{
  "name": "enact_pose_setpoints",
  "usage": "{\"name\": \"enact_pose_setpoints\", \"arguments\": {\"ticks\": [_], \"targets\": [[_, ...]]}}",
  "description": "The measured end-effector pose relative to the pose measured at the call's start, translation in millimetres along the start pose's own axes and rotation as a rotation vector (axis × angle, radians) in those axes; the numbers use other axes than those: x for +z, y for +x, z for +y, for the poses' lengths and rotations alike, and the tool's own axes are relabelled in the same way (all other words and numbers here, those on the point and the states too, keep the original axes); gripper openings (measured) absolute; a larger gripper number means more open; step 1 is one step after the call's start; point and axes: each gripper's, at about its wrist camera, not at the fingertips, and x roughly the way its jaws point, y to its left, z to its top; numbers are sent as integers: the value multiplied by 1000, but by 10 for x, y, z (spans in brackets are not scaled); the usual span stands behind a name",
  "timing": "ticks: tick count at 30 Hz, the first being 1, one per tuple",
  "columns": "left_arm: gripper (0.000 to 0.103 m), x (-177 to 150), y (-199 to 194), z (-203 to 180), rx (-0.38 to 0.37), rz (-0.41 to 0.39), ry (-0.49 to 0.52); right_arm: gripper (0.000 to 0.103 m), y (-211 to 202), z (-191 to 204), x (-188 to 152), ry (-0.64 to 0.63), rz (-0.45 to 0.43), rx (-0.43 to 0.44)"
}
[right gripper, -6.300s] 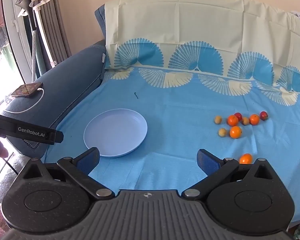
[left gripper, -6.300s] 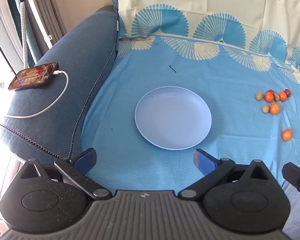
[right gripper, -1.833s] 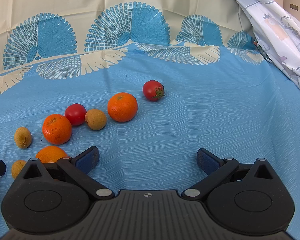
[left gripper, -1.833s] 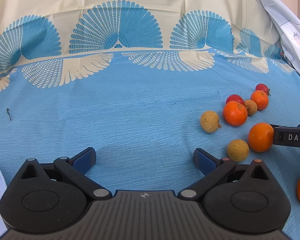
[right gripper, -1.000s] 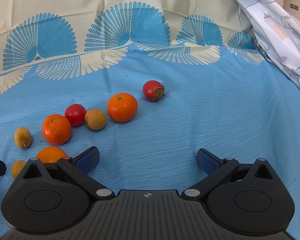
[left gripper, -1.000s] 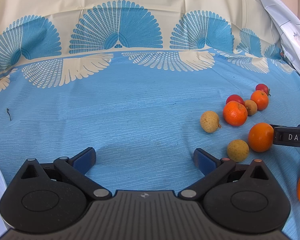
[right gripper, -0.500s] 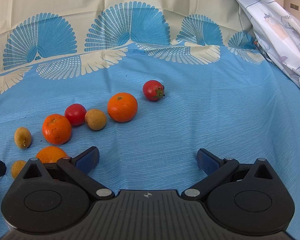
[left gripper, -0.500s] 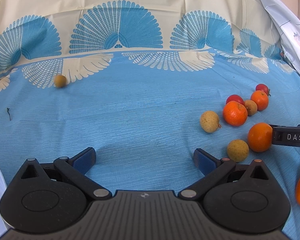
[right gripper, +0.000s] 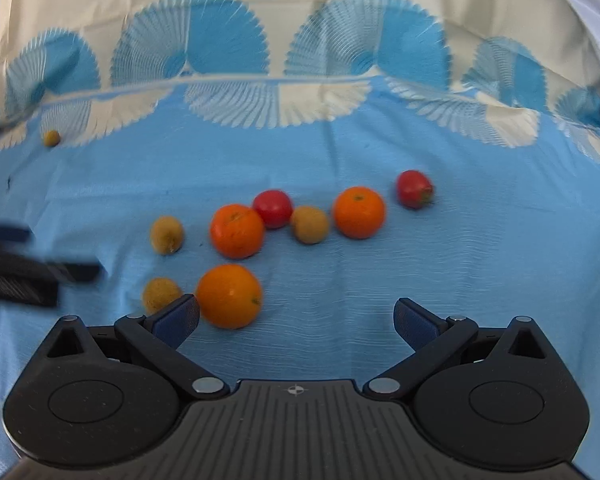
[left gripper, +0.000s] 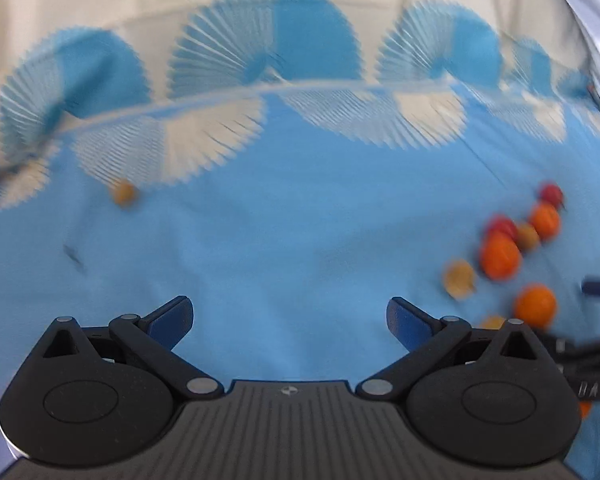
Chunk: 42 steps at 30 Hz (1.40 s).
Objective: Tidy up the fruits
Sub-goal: 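Grasp a small brown fruit with the left tool while the right tool grasps an orange, then carry the brown fruit and orange toward the lavender plate with both tools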
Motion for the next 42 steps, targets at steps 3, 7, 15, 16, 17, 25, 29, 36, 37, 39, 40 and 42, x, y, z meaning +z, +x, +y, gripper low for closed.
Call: {"name": "enact_pose_setpoints", "arguments": {"ticks": [3,7,15,16,17,25,29,36,37,39,40,42], "targets": [[103,393,70,431,103,-53,-21,98,116,130,25,-40,44,-20],[103,715,720,808,138,166,-53,91,124,162,53,-18,73,-26],[71,360,684,739,-98,324,-23,40,74,129,137,47,58,3],[64,339,688,690,-89,335,7,40,66,116,133,59,53,-2],[62,323,685,671,-75,328,10,40,58,100,140,71,49,-6],[28,423,568,731,-94,367,-60,40,-186,-67,112,152,20,-9],[103,370,253,705,-131,351,21,40,-379,-115,127,200,-1,10],[55,196,514,698,-44,534,157,40,-552,-19,74,197,-17,48],[51,170,569,729,-37,559,150,40,-557,-10,70,201,-14,52],[23,164,534,798,-67,536,116,40,-573,14,65,207,-16,64],[9,162,509,804,-44,520,121,40,-581,25,63,204,-17,71],[3,165,426,824,-47,480,114,40,-589,54,59,192,-18,77]]}}
